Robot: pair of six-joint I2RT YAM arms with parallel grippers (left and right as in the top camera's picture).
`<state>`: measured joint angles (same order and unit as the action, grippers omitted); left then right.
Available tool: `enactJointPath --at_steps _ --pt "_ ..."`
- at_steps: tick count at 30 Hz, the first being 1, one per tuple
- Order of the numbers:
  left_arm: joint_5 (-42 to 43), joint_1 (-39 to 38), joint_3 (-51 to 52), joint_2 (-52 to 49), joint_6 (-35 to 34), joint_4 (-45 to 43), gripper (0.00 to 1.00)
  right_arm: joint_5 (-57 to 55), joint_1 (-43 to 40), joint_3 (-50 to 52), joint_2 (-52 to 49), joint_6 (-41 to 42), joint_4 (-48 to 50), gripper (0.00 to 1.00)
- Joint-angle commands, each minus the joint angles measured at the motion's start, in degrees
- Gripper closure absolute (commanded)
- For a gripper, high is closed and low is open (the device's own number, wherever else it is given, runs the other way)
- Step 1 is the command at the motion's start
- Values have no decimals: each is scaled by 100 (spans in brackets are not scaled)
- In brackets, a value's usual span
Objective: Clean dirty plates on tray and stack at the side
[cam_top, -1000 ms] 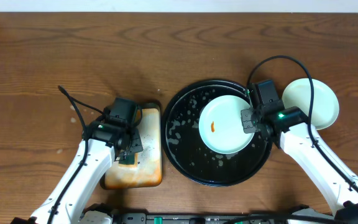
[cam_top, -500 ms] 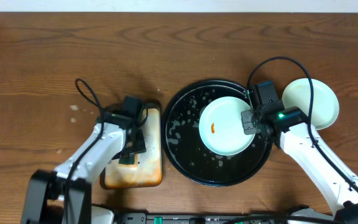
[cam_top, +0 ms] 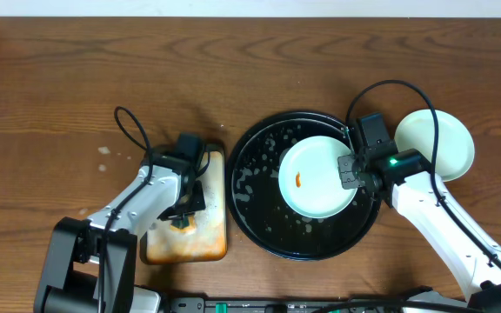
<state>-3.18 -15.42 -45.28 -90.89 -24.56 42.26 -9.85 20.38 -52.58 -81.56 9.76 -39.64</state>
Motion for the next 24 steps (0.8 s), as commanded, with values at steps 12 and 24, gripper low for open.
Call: enactJointPath --at_steps 12,24 --pt "463 7 -640 1259 157 472 93 238 -4 37 -256 50 74 99" --pt "1805 7 -640 1349 190 -387 93 566 -7 44 -1202 380 398 99"
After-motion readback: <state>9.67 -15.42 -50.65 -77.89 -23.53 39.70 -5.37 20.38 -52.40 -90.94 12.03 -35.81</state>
